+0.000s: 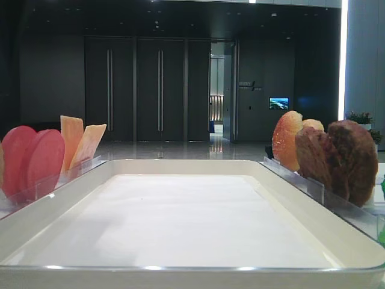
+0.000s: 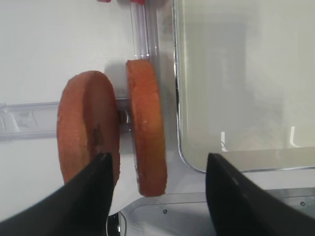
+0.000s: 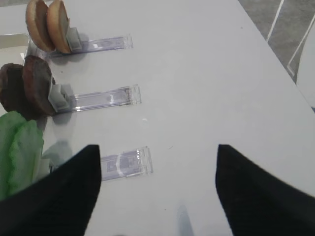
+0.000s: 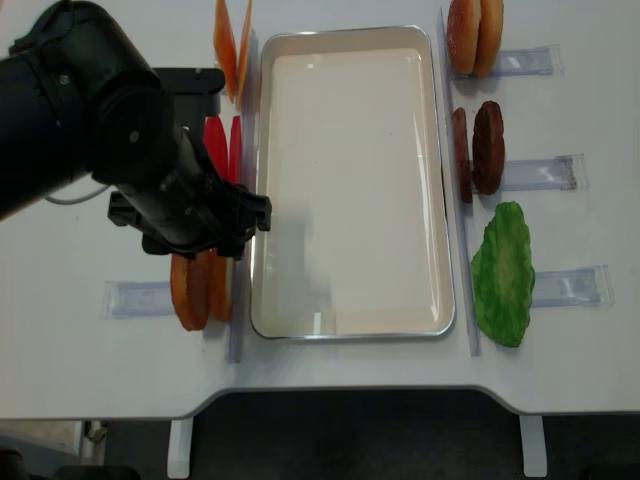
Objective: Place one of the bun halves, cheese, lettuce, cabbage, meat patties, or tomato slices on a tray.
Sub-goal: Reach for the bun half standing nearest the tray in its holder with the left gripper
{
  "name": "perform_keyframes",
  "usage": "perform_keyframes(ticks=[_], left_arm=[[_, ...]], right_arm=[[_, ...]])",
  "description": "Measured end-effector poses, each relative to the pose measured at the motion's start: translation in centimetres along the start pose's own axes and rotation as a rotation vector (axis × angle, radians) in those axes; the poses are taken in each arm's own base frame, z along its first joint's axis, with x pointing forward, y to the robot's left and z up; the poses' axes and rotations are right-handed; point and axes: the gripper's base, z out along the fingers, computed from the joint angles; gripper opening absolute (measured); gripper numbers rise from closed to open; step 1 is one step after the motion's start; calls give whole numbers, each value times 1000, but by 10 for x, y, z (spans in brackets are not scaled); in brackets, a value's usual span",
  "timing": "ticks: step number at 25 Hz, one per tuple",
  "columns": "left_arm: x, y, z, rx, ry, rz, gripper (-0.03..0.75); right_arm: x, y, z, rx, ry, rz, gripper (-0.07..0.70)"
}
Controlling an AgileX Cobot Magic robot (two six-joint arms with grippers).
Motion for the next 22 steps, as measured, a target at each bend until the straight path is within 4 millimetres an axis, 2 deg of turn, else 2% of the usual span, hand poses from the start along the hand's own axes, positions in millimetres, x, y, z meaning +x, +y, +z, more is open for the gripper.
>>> perform_keyframes(ticks=[7,22], left_arm=[[-2,-1,4,-15,3,7,454],[-8,-12,37,-57,58,38,454]], right_arm=[[0,0,0,0,0,0,472],[0,0,0,0,0,0,472]])
